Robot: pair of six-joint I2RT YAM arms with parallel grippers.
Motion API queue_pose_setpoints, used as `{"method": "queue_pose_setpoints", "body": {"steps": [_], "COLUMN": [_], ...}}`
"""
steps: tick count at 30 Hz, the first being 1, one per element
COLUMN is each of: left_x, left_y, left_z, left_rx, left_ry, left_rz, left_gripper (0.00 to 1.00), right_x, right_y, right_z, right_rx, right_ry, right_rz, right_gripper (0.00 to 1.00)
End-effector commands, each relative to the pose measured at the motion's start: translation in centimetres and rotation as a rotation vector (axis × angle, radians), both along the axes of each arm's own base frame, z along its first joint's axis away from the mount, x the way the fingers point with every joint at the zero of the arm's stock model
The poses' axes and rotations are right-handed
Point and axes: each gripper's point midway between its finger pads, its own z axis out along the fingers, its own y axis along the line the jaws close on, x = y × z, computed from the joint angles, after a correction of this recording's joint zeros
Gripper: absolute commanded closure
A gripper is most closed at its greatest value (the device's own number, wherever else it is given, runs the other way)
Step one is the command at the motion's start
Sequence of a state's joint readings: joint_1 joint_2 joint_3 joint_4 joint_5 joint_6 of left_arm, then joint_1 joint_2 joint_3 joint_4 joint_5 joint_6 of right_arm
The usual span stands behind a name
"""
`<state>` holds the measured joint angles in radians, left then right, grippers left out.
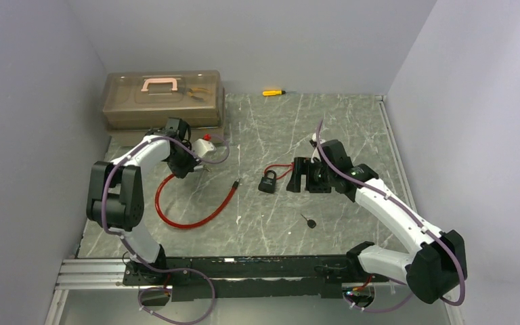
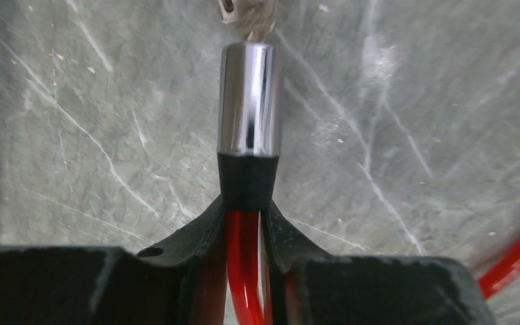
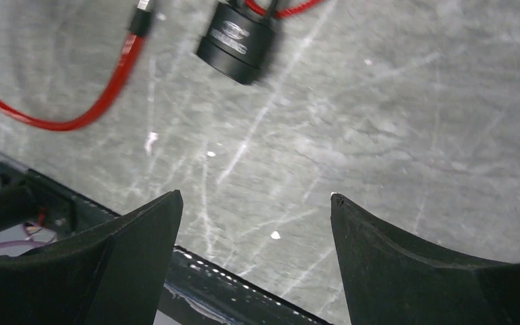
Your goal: Unlock with the key
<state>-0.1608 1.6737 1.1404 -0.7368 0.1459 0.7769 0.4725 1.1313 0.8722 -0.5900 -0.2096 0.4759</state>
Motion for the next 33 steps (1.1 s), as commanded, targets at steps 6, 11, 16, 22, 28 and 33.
{"method": "queue_pose_setpoints", "body": {"steps": [6, 11, 16, 22, 28, 33], "left_x": [1.4, 0.1, -1.6, -4.3, -7.2, -9.5], "left_y": [-0.5, -2.6, -4.4, -5.8, -7.7, -8.5], "left_z": [0.8, 3.2, 7.1, 11.6, 15.4, 15.9], "left_rx": [0.081, 0.015, -0.073, -0.161, -0.273, -0.269], "left_ry": [-0.019, 0.004, 0.027, 0.06, 0.055, 0.029], "left_rz": [-0.1, -0.141, -0.174, -0.2, -0.25, -0.33], "left_gripper": [0.47, 0.27, 0.09, 0.04, 0.01, 0.01], "right_x": [-3.1, -5.0, -6.2, -7.2, -7.3, -7.0], "right_y": [-3.0, -3.7, -4.2, -4.2, -4.1, -4.0], "right_z": [-7.4, -9.7, -10.8, -12.4, -12.6, -12.6], "right_rx": [-0.13, -0.21, -0.281, -0.343, -0.415, -0.423], "right_ry": [0.179, 0.21, 0.202, 0.205, 0.183, 0.171], "right_rz": [-0.159, -0.203, -0.228, -0.217, -0.214, -0.213], "right_gripper": [0.15, 0.13, 0.13, 0.19, 0.23, 0.32]}}
